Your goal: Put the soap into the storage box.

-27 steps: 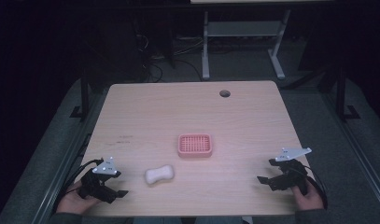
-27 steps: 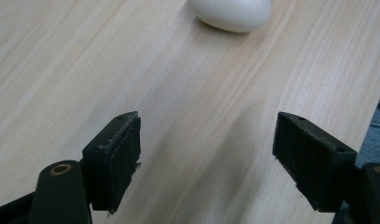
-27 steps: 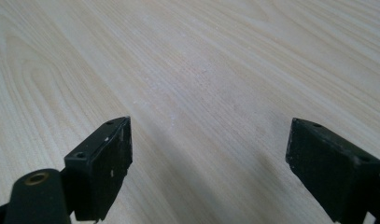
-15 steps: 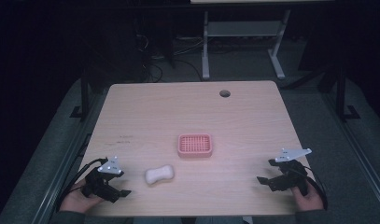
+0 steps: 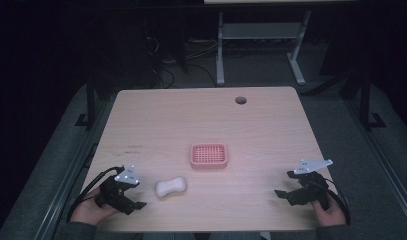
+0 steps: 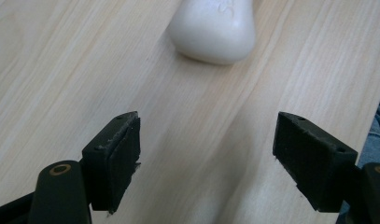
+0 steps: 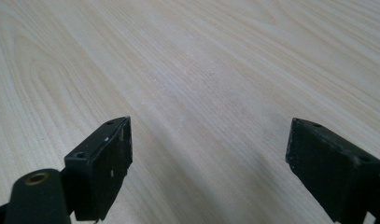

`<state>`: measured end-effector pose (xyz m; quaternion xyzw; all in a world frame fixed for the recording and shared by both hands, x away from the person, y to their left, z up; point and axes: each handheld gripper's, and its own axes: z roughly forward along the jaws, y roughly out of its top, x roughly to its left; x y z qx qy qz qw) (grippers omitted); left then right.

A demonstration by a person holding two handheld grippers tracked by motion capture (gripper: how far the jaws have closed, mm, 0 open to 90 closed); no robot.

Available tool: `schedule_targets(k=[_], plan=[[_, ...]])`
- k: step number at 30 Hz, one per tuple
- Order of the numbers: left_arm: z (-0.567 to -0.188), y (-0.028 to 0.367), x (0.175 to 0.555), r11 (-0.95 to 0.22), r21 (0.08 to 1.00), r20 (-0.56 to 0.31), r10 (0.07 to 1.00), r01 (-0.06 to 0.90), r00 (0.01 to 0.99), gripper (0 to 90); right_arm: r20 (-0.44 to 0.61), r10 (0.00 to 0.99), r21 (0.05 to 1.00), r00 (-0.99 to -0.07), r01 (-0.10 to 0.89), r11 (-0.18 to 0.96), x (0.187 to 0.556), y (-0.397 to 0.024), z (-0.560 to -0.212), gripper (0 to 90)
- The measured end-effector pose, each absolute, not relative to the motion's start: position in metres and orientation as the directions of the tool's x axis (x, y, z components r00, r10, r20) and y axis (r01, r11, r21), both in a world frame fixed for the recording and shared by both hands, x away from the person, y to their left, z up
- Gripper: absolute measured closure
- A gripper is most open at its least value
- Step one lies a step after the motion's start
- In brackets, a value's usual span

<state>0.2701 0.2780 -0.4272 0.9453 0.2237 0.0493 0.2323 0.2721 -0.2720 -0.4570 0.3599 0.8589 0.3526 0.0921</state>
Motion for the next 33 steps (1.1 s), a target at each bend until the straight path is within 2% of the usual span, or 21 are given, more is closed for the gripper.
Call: schedule_targets(k=[33], plan=[[-0.427, 0.232, 0.295, -0.832, 0.432, -0.025, 0.376, 0.349, 0.926, 24.4, 0.098, 0.669, 0.676, -0.736, 0.543, 0.498, 0.272, -0.27, -0.457, 14.3]])
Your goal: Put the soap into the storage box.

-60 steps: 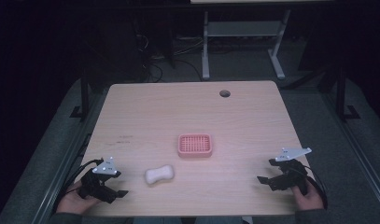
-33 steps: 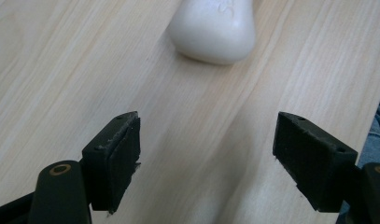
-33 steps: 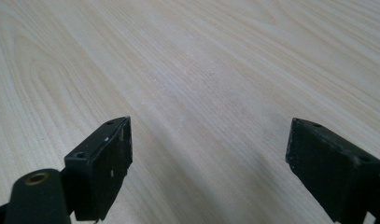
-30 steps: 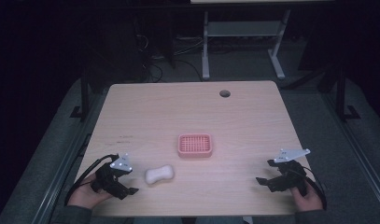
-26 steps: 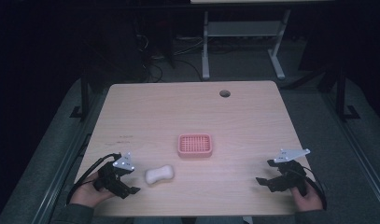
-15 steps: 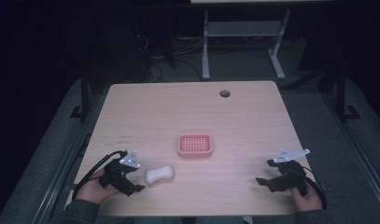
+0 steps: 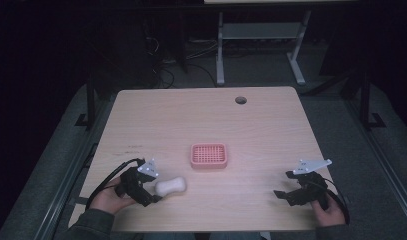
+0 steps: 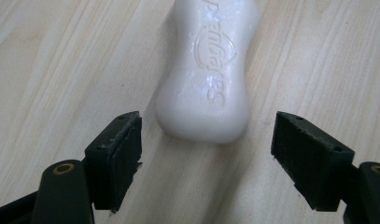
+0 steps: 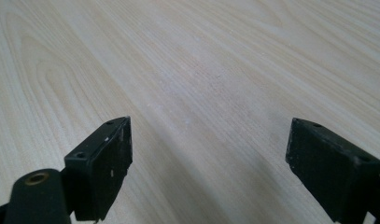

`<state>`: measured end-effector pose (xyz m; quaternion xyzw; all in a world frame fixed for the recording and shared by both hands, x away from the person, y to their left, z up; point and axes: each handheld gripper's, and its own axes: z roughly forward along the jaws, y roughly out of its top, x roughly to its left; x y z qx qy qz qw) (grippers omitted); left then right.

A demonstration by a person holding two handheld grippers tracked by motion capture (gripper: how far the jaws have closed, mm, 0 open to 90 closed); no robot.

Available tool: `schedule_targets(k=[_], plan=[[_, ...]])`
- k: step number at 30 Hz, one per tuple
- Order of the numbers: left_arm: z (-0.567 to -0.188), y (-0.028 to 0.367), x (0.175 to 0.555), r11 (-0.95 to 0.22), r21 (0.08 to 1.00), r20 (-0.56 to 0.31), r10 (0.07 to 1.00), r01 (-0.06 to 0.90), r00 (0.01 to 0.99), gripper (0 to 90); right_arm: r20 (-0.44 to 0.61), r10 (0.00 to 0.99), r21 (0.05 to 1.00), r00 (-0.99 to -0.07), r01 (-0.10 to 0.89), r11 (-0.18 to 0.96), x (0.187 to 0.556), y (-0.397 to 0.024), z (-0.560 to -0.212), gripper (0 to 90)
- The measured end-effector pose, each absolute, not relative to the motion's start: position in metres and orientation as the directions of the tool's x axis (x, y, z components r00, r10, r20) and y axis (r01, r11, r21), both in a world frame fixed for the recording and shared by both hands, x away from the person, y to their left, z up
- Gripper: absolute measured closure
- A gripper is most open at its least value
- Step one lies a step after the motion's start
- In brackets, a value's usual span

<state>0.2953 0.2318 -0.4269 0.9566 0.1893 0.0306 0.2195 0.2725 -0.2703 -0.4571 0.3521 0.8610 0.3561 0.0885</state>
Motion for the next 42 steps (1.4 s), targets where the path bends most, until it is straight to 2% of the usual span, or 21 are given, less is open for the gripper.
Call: schedule_targets(k=[20, 42], plan=[[-0.432, 0.209, 0.306, -0.839, 0.418, -0.045, 0.364, 0.348, 0.93, 27.6, 0.098, 0.667, 0.674, -0.738, 0.542, 0.501, 0.272, -0.27, -0.457, 14.3], [-0.438, 0.188, 0.316, -0.877, 0.35, -0.038, 0.339, 0.33, 0.94, 41.6, 0.1, 0.665, 0.679, -0.74, 0.54, 0.498, 0.272, -0.27, -0.456, 14.3]])
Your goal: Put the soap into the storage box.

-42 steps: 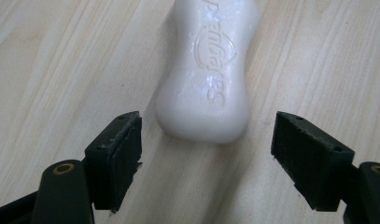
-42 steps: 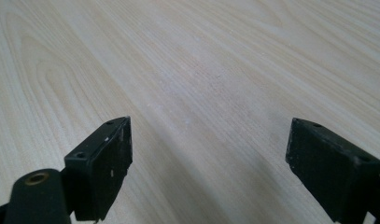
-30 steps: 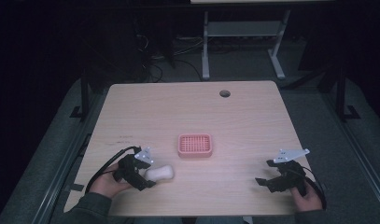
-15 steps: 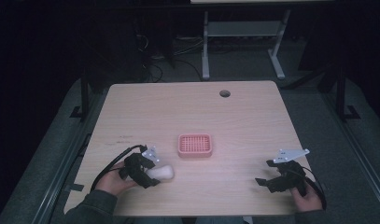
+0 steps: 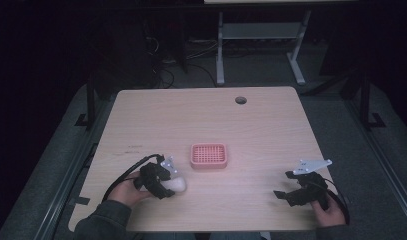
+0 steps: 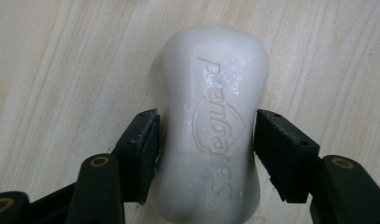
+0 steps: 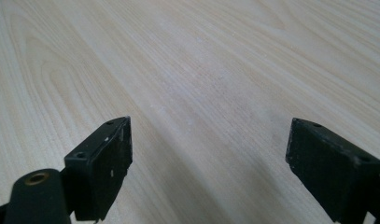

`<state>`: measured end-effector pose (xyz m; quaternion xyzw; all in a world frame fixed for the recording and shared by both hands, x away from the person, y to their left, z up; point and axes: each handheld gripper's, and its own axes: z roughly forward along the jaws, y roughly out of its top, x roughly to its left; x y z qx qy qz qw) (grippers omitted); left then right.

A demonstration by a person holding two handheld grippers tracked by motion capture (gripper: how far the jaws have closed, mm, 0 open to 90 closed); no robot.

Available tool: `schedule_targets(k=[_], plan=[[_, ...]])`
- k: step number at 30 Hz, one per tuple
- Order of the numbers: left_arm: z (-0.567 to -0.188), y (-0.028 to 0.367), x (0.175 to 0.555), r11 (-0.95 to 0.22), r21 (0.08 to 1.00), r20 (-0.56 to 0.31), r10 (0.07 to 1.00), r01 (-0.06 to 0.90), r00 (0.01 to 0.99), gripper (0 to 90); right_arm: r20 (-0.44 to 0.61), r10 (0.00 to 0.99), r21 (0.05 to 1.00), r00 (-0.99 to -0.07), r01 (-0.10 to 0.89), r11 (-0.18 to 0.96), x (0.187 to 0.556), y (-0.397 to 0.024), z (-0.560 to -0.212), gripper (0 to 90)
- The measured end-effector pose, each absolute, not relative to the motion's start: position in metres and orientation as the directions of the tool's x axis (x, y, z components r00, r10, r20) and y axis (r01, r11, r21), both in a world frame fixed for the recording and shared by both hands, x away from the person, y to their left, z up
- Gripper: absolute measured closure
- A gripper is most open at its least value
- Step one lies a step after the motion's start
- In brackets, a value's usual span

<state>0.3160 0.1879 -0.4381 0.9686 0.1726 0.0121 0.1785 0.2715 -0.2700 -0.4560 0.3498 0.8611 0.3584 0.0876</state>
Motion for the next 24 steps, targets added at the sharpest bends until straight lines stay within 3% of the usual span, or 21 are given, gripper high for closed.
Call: schedule_targets(k=[24], plan=[[-0.4375, 0.1798, 0.3175, -0.903, 0.304, -0.021, 0.312, 0.303, 0.95, 48.4, 0.103, 0.665, 0.68, -0.74, 0.54, 0.496, 0.2714, -0.2703, -0.4554, 14.3]])
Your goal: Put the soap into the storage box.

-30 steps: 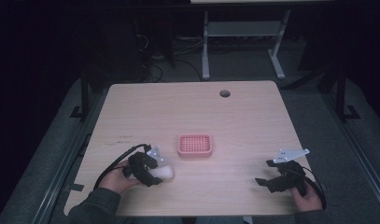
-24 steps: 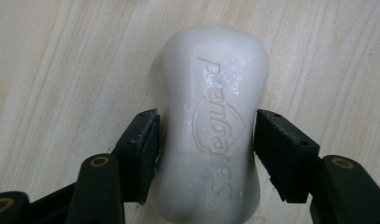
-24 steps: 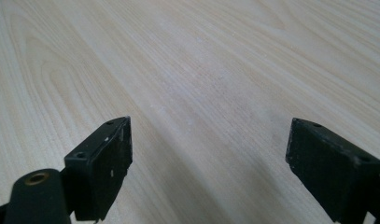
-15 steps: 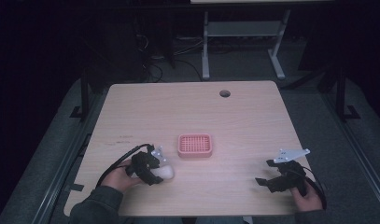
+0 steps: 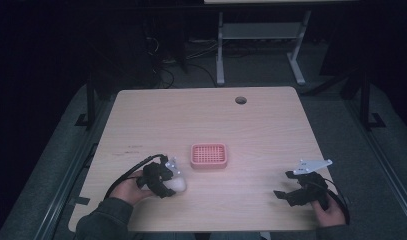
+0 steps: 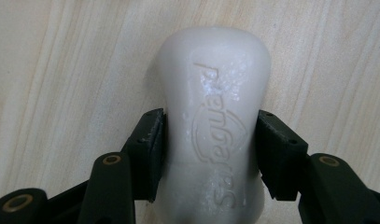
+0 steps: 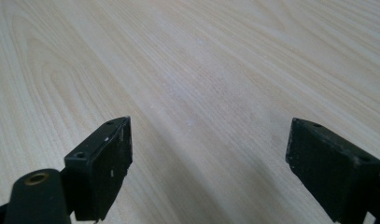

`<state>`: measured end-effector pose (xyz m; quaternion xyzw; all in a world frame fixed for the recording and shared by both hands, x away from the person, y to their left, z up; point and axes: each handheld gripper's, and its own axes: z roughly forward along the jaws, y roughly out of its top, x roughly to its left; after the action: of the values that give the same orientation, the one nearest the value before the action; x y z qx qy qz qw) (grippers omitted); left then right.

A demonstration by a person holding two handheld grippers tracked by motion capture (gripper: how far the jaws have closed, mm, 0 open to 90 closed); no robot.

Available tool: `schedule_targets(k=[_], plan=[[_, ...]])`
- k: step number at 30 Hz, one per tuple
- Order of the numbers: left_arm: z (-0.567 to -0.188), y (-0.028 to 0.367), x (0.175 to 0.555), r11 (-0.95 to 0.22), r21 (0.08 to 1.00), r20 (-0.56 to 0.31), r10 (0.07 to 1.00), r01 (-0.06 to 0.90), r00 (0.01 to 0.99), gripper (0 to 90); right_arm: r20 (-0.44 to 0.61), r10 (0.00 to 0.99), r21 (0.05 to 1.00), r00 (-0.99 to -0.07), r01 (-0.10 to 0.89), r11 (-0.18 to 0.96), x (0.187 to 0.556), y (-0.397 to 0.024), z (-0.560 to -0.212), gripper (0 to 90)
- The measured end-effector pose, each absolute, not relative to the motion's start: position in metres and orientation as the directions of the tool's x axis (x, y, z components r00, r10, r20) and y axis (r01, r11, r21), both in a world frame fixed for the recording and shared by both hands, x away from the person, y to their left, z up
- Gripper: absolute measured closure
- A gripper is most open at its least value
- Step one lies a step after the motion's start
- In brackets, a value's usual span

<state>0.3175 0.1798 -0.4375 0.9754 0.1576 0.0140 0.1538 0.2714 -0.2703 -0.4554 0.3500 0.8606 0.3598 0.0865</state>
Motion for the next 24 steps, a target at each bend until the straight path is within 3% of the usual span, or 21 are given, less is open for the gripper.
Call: schedule_targets(k=[24], plan=[[-0.4347, 0.1805, 0.3189, -0.9, 0.306, -0.028, 0.317, 0.31, 0.948, 49.6, 0.101, 0.665, 0.682, -0.74, 0.538, 0.495, 0.2713, -0.2714, -0.4551, 14.3]])
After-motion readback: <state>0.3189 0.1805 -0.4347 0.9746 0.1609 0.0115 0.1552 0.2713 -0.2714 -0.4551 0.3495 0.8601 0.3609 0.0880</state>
